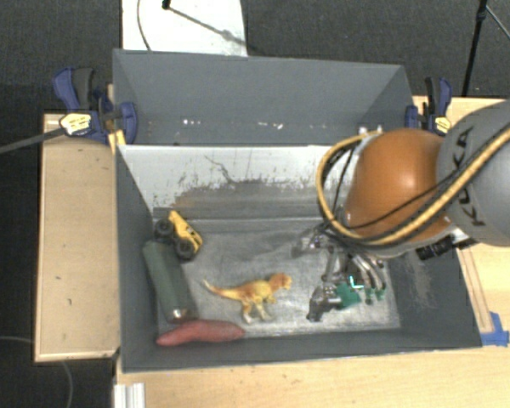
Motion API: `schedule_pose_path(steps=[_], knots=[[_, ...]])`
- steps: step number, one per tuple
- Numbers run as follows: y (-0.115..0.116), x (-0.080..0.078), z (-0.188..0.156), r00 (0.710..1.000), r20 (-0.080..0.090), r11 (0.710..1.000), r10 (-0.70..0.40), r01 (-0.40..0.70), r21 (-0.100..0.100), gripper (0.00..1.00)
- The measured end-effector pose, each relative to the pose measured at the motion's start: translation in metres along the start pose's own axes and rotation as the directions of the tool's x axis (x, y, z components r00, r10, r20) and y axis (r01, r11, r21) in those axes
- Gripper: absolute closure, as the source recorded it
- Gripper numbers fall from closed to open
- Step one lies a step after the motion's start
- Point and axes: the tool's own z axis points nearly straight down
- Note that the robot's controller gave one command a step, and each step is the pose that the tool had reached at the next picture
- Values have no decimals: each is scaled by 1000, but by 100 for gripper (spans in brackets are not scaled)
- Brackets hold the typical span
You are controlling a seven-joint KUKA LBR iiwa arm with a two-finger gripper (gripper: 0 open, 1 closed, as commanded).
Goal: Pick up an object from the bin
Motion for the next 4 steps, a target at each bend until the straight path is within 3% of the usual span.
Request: schedule_pose_path(steps=[1,2,3,4], knots=[[0,-2,-3,1000,6,1000,2,-2,0,0],[72,-27,102,987,2,987,-159,159,2,100],[72,-27,102,988,2,988,-158,158,2,100],[71,-38,-2,987,4,987,-159,159,1,100]])
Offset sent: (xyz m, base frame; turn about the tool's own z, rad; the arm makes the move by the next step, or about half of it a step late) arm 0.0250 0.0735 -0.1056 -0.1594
